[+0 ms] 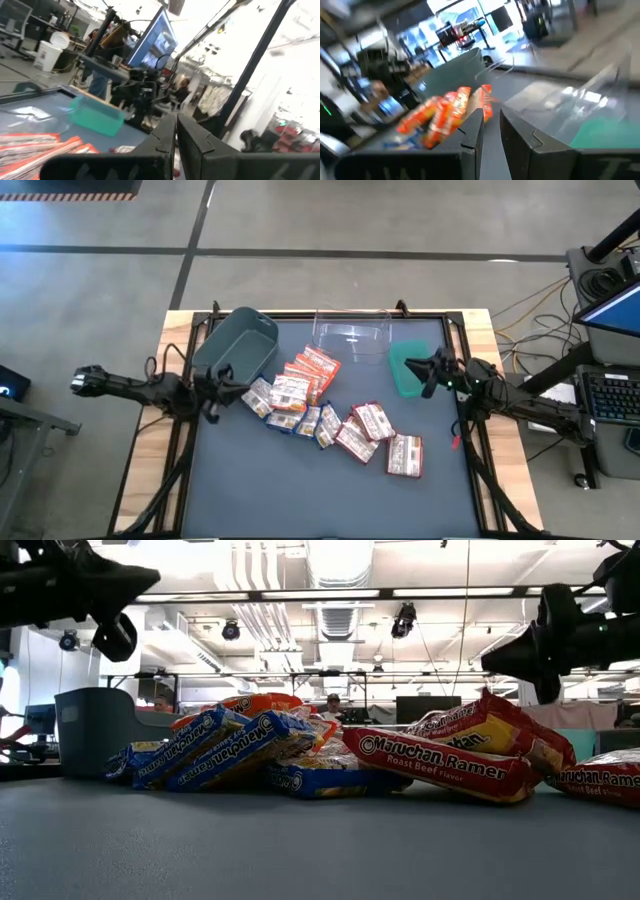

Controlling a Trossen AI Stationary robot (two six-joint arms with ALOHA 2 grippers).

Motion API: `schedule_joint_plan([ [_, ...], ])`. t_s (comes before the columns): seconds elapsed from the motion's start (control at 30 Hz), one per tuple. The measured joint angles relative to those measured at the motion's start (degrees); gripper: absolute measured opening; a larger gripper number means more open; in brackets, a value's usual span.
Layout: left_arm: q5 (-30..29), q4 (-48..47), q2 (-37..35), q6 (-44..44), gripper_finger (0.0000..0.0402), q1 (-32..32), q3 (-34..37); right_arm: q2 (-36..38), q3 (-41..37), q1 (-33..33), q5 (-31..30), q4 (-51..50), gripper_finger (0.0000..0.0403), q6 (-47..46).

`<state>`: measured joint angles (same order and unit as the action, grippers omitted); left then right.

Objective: Sort Maruchan noodles
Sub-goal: Put the red noodle pack into the transparent bin

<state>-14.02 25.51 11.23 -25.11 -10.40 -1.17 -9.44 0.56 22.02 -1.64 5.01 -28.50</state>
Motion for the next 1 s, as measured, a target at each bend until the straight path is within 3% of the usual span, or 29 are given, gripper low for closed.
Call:
schedule_joint_plan([
  [0.27,-0.43,7.49,6.37,-0.91,0.0,-0.01,0.01,-0.11,0.01,-2.2,0.6,0.58,0.0054,-5.44],
  [0.57,-0.5,19.45,18.73,2.15,0.0,-0.01,0.03,-0.13,0.01,-6.14,0.14,11.26,0.0054,-4.23],
  [0.8,-0.6,22.65,21.88,2.12,0.0,0.01,0.03,-1.17,1.97,-6.27,0.1,14.82,0.0054,-2.63],
  [1.0,-7.93,23.03,22.85,13.34,0.0,0.01,0.03,-7.13,7.31,-6.27,-0.43,14.83,0.0054,4.49],
])
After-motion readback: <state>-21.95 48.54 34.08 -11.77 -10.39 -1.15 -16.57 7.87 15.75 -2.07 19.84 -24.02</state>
